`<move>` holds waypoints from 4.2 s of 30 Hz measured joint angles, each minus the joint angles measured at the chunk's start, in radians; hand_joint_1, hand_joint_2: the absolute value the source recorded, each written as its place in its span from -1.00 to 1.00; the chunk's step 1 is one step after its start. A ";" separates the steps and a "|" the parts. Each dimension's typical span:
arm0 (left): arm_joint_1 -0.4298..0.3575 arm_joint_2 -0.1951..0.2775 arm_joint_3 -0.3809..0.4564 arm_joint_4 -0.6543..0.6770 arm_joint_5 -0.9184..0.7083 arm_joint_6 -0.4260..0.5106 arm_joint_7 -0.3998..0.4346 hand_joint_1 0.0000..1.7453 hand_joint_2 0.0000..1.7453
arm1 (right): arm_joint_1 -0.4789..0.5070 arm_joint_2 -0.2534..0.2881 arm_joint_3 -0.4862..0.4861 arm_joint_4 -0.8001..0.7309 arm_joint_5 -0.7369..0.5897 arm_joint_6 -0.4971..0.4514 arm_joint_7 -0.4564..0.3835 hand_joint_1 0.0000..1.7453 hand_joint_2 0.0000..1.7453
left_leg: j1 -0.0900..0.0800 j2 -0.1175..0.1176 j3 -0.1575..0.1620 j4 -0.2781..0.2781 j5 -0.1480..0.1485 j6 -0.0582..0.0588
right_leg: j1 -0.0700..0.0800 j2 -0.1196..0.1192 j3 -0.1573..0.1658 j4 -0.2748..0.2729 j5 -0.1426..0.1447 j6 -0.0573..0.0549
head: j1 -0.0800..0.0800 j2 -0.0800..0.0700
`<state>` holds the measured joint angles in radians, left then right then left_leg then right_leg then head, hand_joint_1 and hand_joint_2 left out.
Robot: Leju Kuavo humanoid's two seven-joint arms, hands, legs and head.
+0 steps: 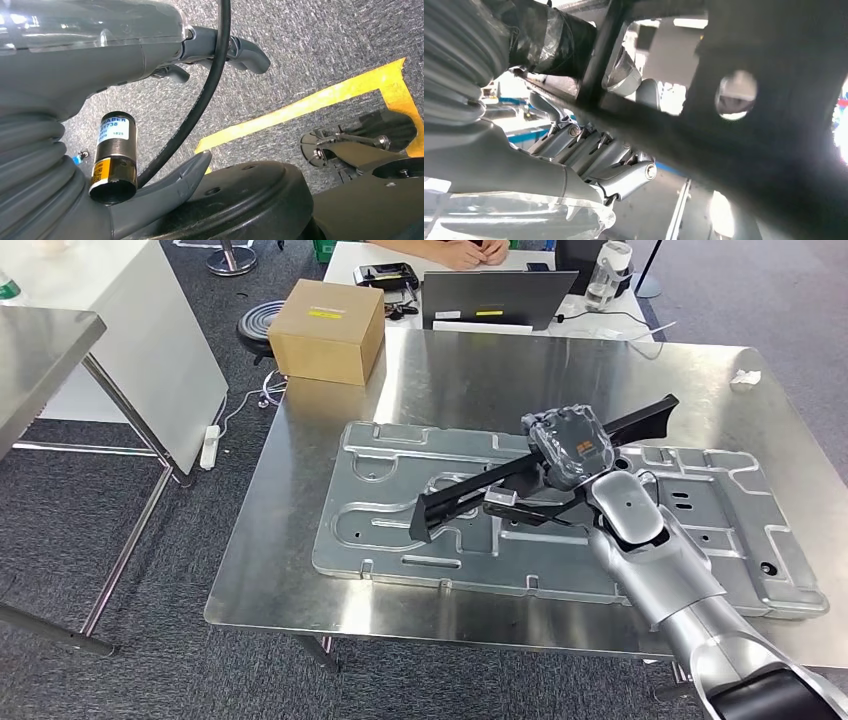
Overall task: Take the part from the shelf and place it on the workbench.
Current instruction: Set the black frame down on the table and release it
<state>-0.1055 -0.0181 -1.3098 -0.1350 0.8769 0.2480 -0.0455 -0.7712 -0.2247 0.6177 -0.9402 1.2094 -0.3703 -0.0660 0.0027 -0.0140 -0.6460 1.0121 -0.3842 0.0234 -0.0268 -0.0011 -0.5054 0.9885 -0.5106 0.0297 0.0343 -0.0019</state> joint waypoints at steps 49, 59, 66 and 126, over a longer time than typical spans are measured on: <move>0.009 0.008 -0.007 0.000 0.043 0.004 0.001 -1.00 -1.00 | -0.088 -0.091 -0.123 0.200 -0.033 -0.007 0.023 -1.00 -1.00 | 0.000 -0.002 0.007 0.000 0.000 0.000 | -0.001 -0.002 0.007 0.000 0.000 0.001 | 0.000 0.000; 0.011 0.011 -0.014 0.000 0.054 0.001 -0.001 -1.00 -1.00 | -0.151 -0.157 -0.196 0.243 -0.037 0.007 -0.008 -1.00 -1.00 | -0.001 -0.002 0.005 0.000 0.000 0.001 | 0.000 -0.001 0.005 0.000 0.000 0.001 | 0.000 0.000; 0.011 0.013 -0.015 0.000 0.055 0.001 -0.002 -1.00 -1.00 | -0.151 -0.156 -0.201 0.260 -0.036 0.008 -0.009 -1.00 -1.00 | 0.000 -0.002 0.004 -0.001 0.000 0.001 | 0.000 -0.001 0.004 0.000 -0.001 0.001 | 0.000 0.000; 0.011 0.028 -0.022 0.000 0.068 -0.023 0.012 -1.00 -1.00 | -0.035 -0.079 -0.254 0.380 -0.076 0.026 -0.031 -1.00 -1.00 | 0.002 0.004 0.020 -0.002 -0.005 -0.003 | 0.003 0.004 0.017 -0.001 -0.003 0.000 | 0.000 0.000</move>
<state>-0.0946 0.0098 -1.3321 -0.1347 0.9449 0.2251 -0.0332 -0.8063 -0.3037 0.3637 -0.5600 1.1337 -0.3445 -0.0967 0.0048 -0.0104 -0.6256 1.0102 -0.3895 0.0202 -0.0243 0.0028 -0.4885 0.9879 -0.5136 0.0293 0.0343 -0.0019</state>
